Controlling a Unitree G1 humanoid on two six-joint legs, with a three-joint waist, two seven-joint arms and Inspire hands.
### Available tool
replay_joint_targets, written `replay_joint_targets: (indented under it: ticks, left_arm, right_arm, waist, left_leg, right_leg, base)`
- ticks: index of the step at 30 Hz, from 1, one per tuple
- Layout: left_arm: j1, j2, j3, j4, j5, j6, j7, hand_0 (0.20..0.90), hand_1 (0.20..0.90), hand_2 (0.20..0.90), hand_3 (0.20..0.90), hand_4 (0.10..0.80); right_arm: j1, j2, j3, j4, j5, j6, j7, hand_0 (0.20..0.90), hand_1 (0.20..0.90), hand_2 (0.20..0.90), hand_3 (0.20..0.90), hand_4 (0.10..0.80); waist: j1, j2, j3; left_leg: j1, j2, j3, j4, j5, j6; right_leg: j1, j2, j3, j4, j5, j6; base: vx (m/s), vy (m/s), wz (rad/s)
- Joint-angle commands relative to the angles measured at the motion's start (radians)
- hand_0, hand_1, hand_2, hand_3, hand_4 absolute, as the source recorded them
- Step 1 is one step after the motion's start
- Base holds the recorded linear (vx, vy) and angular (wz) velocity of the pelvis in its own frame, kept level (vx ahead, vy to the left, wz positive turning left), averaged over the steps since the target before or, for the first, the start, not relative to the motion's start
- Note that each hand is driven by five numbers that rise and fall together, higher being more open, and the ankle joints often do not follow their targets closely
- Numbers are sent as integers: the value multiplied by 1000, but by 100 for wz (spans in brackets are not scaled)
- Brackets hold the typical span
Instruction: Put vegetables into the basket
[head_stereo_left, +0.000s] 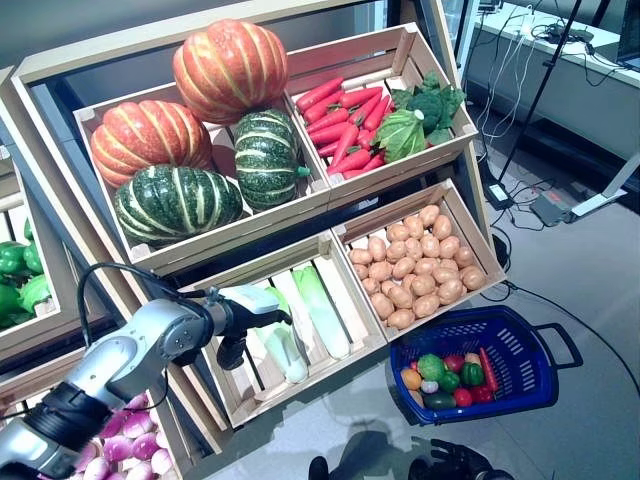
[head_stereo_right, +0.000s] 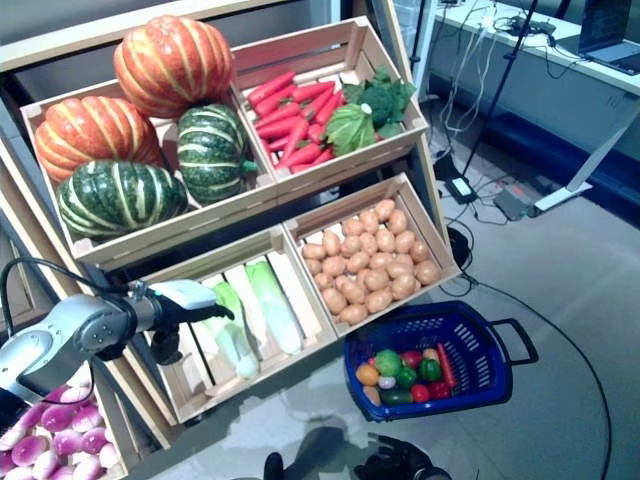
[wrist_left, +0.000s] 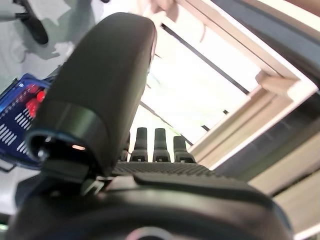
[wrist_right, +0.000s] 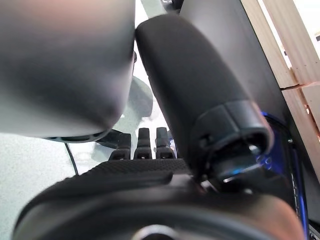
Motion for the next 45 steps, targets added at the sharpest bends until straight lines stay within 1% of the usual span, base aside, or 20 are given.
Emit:
replay_joint_targets:
  ticks: [1,3,6,7,10,11,12,15,17,20,22,23,24,27,29,31,33,36,41,45]
  left_arm:
    - [-173,91,34,27,97,-34,97,900,900,900,900,800]
    - [-168,107,31,61,130,-60,174,900,900,900,900,800]
    - [-178,121,9,129,197,-68,349,900,900,900,900,800]
    - [-194,118,-6,166,211,-72,444,900,900,900,900,800]
    - [-228,111,-42,248,255,-75,623,900,900,900,900,800]
    - [-264,102,-76,317,283,-69,767,900,900,900,900,800]
    - [-275,101,-84,330,289,-69,792,900,900,900,900,800]
    - [-344,93,-133,425,322,-41,961,900,900,900,900,800]
    - [-396,71,-163,512,343,-20,1066,900,900,900,900,800]
    - [-481,31,-204,657,370,7,1196,900,900,900,900,800]
    - [-522,17,-219,721,373,17,1251,900,900,900,900,800]
    - [-566,11,-241,770,366,17,1285,900,900,900,900,800]
    - [-592,-5,-245,814,375,18,1313,900,900,900,900,800]
    - [-683,-15,-294,870,365,35,1332,900,900,900,900,800]
    - [-717,-21,-318,888,387,57,1343,900,900,900,900,800]
    - [-729,-26,-323,881,400,79,1337,900,900,900,900,800]
    - [-765,-34,-340,891,428,109,1317,900,900,900,900,800]
    - [-797,-38,-357,922,409,138,1314,900,900,900,900,800]
    - [-811,-43,-346,958,427,193,1287,900,900,900,900,800]
    - [-815,-31,-352,971,424,200,1245,900,900,900,900,800]
  right_arm:
    - [-26,-20,-20,1,53,-63,41,900,900,900,900,800]
    - [-23,-24,-20,-3,54,-66,44,900,900,900,900,800]
    - [-33,-41,-10,-19,60,-73,50,900,900,900,900,800]
    - [-49,-52,-4,-28,70,-77,51,900,900,900,900,800]
    - [-87,-76,4,-42,82,-81,58,900,900,900,900,800]
    - [-121,-94,13,-43,98,-88,64,900,900,900,900,800]
    - [-128,-97,14,-41,98,-91,67,900,900,900,900,800]
    - [-170,-115,24,-48,130,-114,75,900,900,900,900,800]
    - [-196,-121,29,-58,169,-129,74,900,900,900,900,800]
    - [-226,-122,39,-71,189,-161,68,900,900,900,900,800]
    - [-248,-129,47,-84,197,-169,62,900,900,900,900,800]
    - [-264,-133,54,-87,202,-180,60,900,900,900,900,800]
    - [-277,-135,55,-90,207,-184,57,900,900,900,900,800]
    - [-315,-140,59,-108,215,-179,40,900,900,900,900,800]
    - [-336,-146,59,-116,219,-185,39,900,900,900,900,800]
    - [-348,-148,57,-124,222,-185,37,900,900,900,900,800]
    - [-371,-156,62,-154,250,-178,22,900,900,900,900,800]
    - [-383,-159,62,-171,251,-180,22,900,900,900,900,800]
    - [-379,-161,57,-244,246,-171,3,900,900,900,900,800]
    - [-384,-166,52,-264,256,-172,-17,900,900,900,900,800]
  waist:
    - [-10,-36,-9]
    - [-11,-35,-3]
    - [-18,-32,23]
    - [-21,-31,45]
    - [-28,-23,98]
    - [-30,-21,139]
    - [-30,-20,146]
    - [-33,-20,203]
    - [-38,-26,242]
    - [-47,-38,296]
    - [-52,-44,321]
    - [-58,-48,338]
    - [-60,-52,348]
    - [-72,-61,383]
    - [-79,-64,400]
    - [-79,-65,400]
    - [-84,-66,400]
    - [-90,-66,400]
    - [-98,-71,400]
    - [-97,-72,400]
  left_leg:
    - [-2,8,-30,2,-40,-30]
    - [-5,7,-25,2,-40,-31]
    - [-22,5,-21,2,-36,-32]
    - [-33,6,-20,2,-32,-32]
    - [-58,6,-21,3,-15,-34]
    - [-86,6,-22,12,-3,-40]
    - [-91,5,-21,13,-1,-40]
    - [-138,10,-18,27,14,-45]
    - [-184,11,-23,61,17,-51]
    - [-262,15,-35,112,26,-59]
    - [-300,18,-36,128,32,-63]
    - [-330,19,-37,146,32,-62]
    - [-351,20,-35,156,35,-62]
    - [-415,19,-33,207,33,-60]
    - [-461,21,-27,248,25,-62]
    - [-493,18,-28,267,22,-61]
    - [-555,11,-24,292,20,-57]
    - [-600,6,-28,322,16,-55]
    - [-661,6,-28,360,7,-56]
    - [-695,6,-28,384,1,-56]
  right_leg:
    - [48,-64,-13,6,-15,49]
    - [44,-63,-13,6,-14,49]
    - [25,-59,-10,6,-9,42]
    - [12,-57,-9,7,-5,37]
    - [-27,-49,4,35,-12,21]
    - [-51,-46,11,43,-12,12]
    - [-56,-45,12,45,-11,10]
    - [-103,-32,18,83,-26,-4]
    - [-142,-22,28,116,-36,-11]
    - [-206,-13,39,168,-47,-20]
    - [-240,-6,46,183,-52,-24]
    - [-269,0,54,200,-56,-28]
    - [-293,2,55,214,-57,-30]
    - [-359,6,64,268,-66,-35]
    - [-401,5,70,301,-75,-37]
    - [-435,4,74,325,-80,-37]
    - [-505,0,80,355,-81,-38]
    - [-554,-4,90,384,-83,-37]
    - [-617,-12,101,421,-93,-36]
    - [-650,-15,104,442,-99,-37]
  base:
    - [43,-1,0]
    - [21,1,0]
    - [-46,17,0]
    - [-160,45,-1]
    - [-185,48,0]
    - [-218,43,-1]
    - [-220,42,-3]
    - [-190,19,-5]
    - [-205,-24,-4]
    - [-167,-20,-5]
    - [-151,0,-4]
    - [-161,9,0]
    - [-160,13,-6]
    - [-108,14,-11]
    - [-48,46,-1]
    - [-30,54,-2]
    - [-32,74,-6]
    - [-18,54,-3]
    - [-3,24,-1]
    - [0,0,0]
